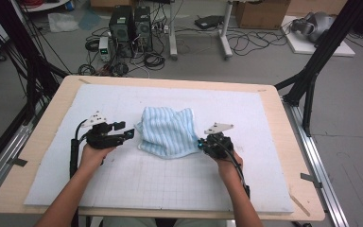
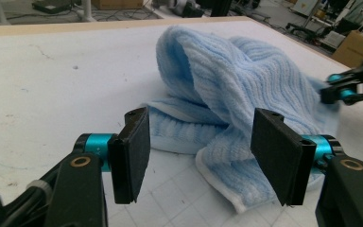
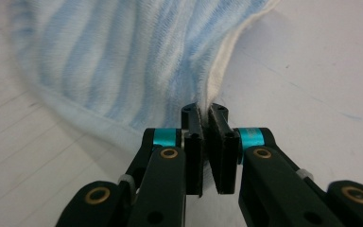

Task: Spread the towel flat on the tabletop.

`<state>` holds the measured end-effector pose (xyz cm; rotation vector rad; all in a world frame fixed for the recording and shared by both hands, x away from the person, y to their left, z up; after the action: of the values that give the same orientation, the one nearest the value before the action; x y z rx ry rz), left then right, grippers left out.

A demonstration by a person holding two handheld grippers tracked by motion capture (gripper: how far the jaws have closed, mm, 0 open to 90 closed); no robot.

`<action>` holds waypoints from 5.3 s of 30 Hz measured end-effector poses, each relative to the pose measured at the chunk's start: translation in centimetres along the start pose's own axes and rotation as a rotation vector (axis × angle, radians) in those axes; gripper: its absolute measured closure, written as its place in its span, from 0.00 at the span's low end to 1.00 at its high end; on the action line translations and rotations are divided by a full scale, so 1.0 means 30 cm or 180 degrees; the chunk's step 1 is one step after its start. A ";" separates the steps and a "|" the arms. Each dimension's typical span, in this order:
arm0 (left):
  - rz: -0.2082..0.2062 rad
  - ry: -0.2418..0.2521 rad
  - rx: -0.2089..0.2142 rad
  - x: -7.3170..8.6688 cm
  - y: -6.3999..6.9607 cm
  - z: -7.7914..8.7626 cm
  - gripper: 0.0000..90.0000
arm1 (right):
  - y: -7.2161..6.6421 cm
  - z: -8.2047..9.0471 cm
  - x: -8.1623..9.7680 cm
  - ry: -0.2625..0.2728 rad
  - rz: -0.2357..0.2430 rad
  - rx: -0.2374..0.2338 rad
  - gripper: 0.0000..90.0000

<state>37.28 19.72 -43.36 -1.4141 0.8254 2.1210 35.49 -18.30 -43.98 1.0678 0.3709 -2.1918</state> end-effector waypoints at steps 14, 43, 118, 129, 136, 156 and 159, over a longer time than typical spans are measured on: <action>-0.0122 -0.0118 0.0157 0.012 0.041 -0.023 0.43 | 0.012 0.219 0.191 -0.0270 -0.0093 0.0186 0.94; -0.0044 0.0015 -0.0033 0.004 -0.005 0.013 0.44 | -0.318 -0.077 -0.002 0.0179 0.0724 -0.0718 0.57; -0.0634 -0.1048 0.0410 -0.074 0.128 -0.478 0.92 | 0.055 0.111 0.099 0.0207 -0.0307 -0.0007 0.59; -0.0339 -0.0910 0.0419 -0.085 0.078 -0.439 0.92 | -0.018 0.014 0.032 0.0257 -0.0244 -0.0328 0.62; -0.0340 -0.0908 0.0420 -0.087 0.073 -0.435 0.92 | -0.051 -0.107 -0.026 0.0024 -0.0282 -0.0384 0.64; 0.0115 -0.0878 0.0148 -0.057 -0.040 -0.273 0.92 | -0.072 0.086 0.130 -0.0241 0.0073 -0.0691 0.93; 0.0062 -0.0967 0.0109 -0.054 -0.033 -0.253 0.94 | -0.104 0.132 0.151 -0.0266 0.0182 -0.0882 0.93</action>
<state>43.51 15.06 -44.31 -1.0342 0.7528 2.2503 29.03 -20.00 -45.13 0.8230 0.5800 -2.0547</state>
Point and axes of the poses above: each handheld gripper's, and its own axes: z roughly backward along the jaws, x roughly out of its underside, y roughly to its right, the point moved 2 cm from there along -z, roughly forward along the jaws, and after that the axes turned 3 degrees about y, right-handed, at the moved point
